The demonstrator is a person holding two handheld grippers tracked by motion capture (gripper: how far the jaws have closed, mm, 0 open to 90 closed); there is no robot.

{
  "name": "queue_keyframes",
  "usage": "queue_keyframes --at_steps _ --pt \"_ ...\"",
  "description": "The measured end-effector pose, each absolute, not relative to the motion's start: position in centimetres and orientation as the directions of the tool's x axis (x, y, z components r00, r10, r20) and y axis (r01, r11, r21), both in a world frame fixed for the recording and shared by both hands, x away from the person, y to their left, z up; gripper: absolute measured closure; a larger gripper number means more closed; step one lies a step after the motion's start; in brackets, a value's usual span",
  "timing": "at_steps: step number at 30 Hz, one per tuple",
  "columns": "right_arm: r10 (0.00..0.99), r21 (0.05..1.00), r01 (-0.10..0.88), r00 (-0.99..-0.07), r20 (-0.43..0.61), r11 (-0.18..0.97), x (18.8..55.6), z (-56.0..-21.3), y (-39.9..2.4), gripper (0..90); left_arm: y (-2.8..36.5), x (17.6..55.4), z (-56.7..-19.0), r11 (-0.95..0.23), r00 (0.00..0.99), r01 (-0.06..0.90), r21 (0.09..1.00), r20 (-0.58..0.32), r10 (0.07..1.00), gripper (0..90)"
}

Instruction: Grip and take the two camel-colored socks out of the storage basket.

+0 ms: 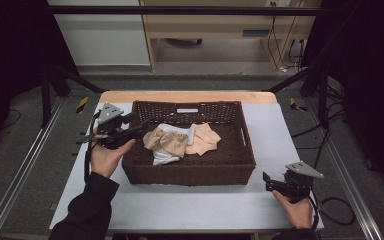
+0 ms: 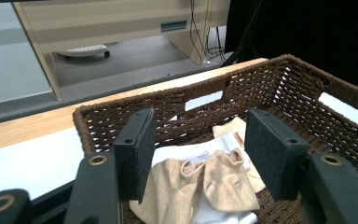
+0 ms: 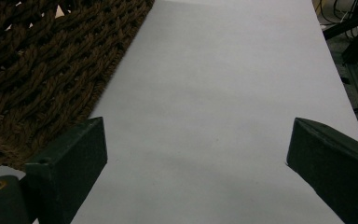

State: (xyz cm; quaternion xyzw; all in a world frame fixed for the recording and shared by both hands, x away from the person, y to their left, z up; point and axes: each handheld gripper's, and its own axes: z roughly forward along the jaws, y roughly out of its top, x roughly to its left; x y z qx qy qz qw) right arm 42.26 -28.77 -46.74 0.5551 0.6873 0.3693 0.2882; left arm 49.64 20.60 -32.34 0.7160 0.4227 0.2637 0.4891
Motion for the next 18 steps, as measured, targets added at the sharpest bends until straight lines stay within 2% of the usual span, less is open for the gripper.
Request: queue_keyframes --at_steps 18 --pt "0.976 0.828 0.55 -0.217 0.015 0.11 42.3 -46.8 -28.7 5.8 17.5 52.6 -33.8 -0.245 0.52 0.384 0.89 0.01 0.854 46.0"
